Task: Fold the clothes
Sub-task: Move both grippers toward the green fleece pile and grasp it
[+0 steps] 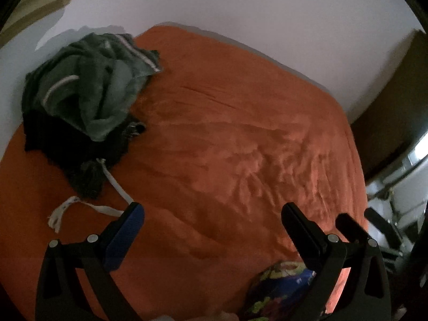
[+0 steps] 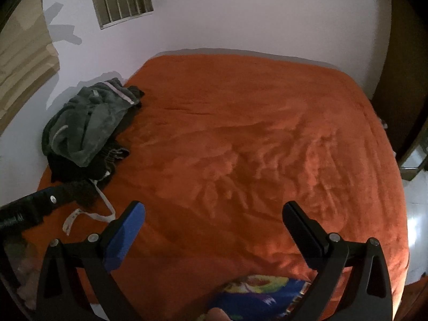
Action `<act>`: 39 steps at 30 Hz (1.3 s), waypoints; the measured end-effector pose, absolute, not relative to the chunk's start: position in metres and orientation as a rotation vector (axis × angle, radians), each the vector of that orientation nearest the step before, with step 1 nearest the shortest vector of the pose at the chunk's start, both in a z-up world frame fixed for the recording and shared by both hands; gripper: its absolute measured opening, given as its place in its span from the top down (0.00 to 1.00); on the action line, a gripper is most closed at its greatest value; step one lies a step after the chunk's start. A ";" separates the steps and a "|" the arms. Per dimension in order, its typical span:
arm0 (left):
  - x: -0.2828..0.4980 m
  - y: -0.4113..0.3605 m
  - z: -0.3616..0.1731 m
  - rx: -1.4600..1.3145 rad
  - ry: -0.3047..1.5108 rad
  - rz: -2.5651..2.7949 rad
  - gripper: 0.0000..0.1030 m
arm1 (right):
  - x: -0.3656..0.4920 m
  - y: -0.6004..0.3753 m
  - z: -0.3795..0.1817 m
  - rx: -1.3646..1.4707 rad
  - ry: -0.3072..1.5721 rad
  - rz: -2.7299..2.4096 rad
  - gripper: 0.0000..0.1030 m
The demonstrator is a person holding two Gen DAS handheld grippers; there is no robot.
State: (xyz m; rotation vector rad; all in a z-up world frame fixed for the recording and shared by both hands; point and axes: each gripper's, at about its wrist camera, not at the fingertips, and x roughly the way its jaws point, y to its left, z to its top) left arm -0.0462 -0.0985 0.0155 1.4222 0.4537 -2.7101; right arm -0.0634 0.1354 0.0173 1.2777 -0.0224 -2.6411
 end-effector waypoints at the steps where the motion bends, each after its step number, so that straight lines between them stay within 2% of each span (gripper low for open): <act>1: -0.049 -0.102 0.017 1.414 0.419 -2.694 0.00 | -0.067 0.131 0.017 1.276 -0.023 -2.633 0.00; 5: -0.061 -0.120 0.021 1.435 0.324 -2.640 0.00 | -0.078 0.111 0.015 1.272 0.008 -2.608 0.00; 8: -0.065 -0.138 0.022 1.460 0.369 -2.626 0.00 | -0.084 0.097 0.014 1.264 0.025 -2.581 0.00; 11: -0.063 -0.159 0.027 1.369 0.407 -2.629 0.00 | -0.090 0.083 0.015 1.250 0.038 -2.564 0.00; 18: -0.063 -0.205 0.032 1.221 0.369 -2.533 0.00 | -0.106 0.052 0.022 1.215 0.096 -2.561 0.00; 22: -0.054 -0.230 0.029 1.127 0.498 -2.518 0.00 | -0.117 0.033 0.021 1.222 0.110 -2.542 0.00; 24: -0.048 -0.242 0.019 1.110 0.609 -2.523 0.00 | -0.122 0.021 0.018 1.228 0.153 -2.533 0.00; 27: -0.041 -0.252 0.004 1.065 0.678 -2.493 0.01 | -0.126 0.007 0.016 1.198 0.225 -2.553 0.00; 31: -0.046 -0.253 -0.014 1.101 0.605 -2.458 0.01 | -0.133 -0.011 0.008 1.183 0.278 -2.535 0.00; 34: -0.048 -0.252 -0.018 1.086 0.567 -2.473 0.01 | -0.141 -0.021 0.000 1.202 0.251 -2.479 0.01; 35: -0.048 -0.251 -0.018 1.082 0.563 -2.489 0.04 | -0.144 -0.024 -0.003 1.210 0.241 -2.460 0.03; 37: -0.048 -0.247 -0.019 1.106 0.543 -2.536 0.16 | -0.149 -0.029 -0.008 1.231 0.221 -2.427 0.16; 39: -0.051 -0.243 -0.022 1.165 0.516 -2.545 0.45 | -0.157 -0.034 -0.015 1.255 0.203 -2.395 0.19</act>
